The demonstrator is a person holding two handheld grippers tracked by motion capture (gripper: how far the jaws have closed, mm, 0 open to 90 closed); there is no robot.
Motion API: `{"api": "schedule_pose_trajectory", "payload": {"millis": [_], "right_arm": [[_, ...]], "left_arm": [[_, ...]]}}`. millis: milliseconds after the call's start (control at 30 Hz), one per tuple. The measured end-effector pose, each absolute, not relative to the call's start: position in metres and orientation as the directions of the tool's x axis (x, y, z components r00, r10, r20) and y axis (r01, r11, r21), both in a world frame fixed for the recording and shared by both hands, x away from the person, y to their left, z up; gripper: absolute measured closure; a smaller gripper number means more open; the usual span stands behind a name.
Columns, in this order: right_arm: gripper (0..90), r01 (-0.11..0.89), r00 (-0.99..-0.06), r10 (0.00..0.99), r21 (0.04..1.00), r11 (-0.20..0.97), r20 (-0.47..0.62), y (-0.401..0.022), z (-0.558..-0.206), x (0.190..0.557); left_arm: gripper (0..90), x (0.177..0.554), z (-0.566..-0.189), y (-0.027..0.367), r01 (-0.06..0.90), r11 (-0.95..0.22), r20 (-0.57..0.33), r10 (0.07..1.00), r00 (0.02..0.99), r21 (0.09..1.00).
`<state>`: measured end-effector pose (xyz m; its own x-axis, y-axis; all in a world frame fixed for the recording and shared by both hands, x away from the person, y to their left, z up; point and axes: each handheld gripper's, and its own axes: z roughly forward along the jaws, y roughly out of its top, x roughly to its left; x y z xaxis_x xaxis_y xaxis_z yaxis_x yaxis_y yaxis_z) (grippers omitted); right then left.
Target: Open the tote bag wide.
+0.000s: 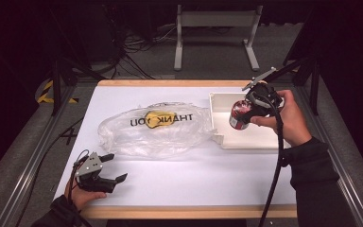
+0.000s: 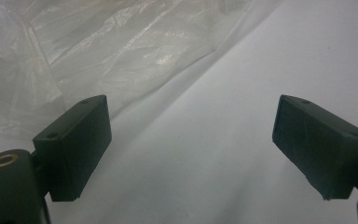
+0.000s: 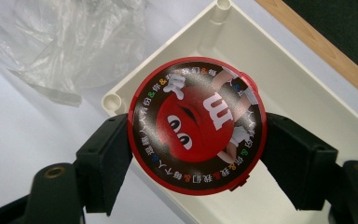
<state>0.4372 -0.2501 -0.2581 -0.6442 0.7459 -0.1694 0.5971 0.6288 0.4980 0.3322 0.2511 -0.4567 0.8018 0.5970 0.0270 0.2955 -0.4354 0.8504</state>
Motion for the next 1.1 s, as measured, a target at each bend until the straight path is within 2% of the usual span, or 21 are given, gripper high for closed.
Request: {"api": "schedule_pose_trajectory", "payload": {"millis": [1100], "right_arm": [[26.9,0.702,-0.572,0.806,0.418,0.577,-0.151,-0.284,-0.33,0.474]], "left_arm": [[12.4,0.332,-0.457,0.249,0.3,-0.452,0.032,0.593,0.805,0.84]]}}
